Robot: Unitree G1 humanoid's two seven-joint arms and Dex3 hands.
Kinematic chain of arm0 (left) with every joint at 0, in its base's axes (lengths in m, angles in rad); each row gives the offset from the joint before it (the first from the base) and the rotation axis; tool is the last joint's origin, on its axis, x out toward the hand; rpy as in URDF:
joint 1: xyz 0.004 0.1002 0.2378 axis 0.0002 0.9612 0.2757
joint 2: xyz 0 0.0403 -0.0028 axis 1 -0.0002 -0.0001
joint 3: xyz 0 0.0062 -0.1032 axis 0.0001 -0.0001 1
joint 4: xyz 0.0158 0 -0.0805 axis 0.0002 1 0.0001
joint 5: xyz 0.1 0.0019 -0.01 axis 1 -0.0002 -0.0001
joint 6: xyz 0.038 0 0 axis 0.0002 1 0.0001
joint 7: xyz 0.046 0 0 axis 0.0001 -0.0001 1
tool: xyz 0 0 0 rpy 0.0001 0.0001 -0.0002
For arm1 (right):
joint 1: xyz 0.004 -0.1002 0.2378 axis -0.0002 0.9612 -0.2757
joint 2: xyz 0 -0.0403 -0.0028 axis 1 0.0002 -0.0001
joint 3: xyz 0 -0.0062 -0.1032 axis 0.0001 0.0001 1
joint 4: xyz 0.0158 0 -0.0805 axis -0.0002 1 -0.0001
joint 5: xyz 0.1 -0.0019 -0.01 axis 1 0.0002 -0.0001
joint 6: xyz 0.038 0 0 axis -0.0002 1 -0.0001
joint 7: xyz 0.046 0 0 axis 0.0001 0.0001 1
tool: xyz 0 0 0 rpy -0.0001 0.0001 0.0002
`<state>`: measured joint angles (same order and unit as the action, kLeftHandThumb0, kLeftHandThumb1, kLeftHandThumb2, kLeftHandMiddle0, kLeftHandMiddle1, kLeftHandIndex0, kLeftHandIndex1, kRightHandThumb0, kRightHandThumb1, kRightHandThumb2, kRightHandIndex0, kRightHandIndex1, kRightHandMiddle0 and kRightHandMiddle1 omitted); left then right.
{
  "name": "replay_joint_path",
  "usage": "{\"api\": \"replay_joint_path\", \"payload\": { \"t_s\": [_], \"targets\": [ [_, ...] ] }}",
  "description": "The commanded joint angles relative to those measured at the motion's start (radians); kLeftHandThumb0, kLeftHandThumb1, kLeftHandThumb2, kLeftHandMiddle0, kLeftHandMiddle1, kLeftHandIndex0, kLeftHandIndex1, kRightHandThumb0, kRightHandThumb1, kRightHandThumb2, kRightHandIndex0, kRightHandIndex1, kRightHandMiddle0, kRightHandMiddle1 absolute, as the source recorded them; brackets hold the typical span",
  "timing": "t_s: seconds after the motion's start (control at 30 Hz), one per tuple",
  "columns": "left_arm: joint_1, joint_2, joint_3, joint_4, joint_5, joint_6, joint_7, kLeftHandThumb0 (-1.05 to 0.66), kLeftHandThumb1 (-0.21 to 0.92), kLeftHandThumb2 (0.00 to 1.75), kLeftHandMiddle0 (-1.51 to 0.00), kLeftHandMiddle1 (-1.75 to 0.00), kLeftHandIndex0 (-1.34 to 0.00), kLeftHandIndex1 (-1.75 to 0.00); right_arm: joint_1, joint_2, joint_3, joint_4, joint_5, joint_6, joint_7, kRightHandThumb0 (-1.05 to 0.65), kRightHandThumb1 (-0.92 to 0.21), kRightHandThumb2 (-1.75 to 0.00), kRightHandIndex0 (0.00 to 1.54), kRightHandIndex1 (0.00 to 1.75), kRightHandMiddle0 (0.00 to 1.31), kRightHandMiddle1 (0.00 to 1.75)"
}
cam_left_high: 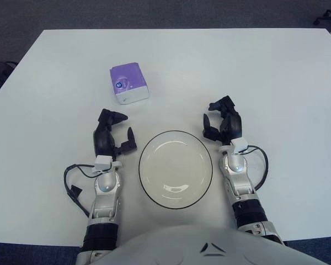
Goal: Put the tissue paper into the plate.
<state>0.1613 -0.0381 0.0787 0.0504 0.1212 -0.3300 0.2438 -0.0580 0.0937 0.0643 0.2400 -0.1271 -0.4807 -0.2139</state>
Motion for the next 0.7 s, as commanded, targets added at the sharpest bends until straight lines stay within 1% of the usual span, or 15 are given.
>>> {"api": "replay_joint_path", "payload": {
  "t_s": [0.0,0.23,0.43,0.67],
  "targets": [
    [0.052,-0.003,0.003,0.055,0.006,0.053,0.002,-0.01,0.19,1.45,-0.75,-1.66,-0.47,-1.75,0.105,-0.022,-0.007,0.086,-0.025,0.017,-0.007,-0.01,-0.40,-1.11,0.65,1.38,0.45,1.75],
    [0.052,-0.004,0.005,0.053,0.008,0.061,0.002,-0.01,0.18,1.47,-0.74,-1.69,-0.47,-1.75,0.107,-0.021,-0.005,0.084,-0.026,0.017,-0.008,-0.01,-0.40,-1.12,0.65,1.40,0.45,1.75],
    [0.052,-0.003,0.007,0.052,-0.001,0.063,-0.004,-0.01,0.19,1.45,-0.74,-1.66,-0.48,-1.75,0.107,-0.021,-0.003,0.086,-0.022,0.016,-0.005,-0.01,-0.38,-1.13,0.65,1.40,0.46,1.75],
    [0.050,0.001,0.009,0.054,-0.008,0.059,-0.012,-0.01,0.19,1.46,-0.72,-1.70,-0.47,-1.75,0.110,-0.020,0.001,0.078,-0.030,0.028,-0.009,-0.01,-0.38,-1.14,0.65,1.41,0.47,1.75]
  ]
}}
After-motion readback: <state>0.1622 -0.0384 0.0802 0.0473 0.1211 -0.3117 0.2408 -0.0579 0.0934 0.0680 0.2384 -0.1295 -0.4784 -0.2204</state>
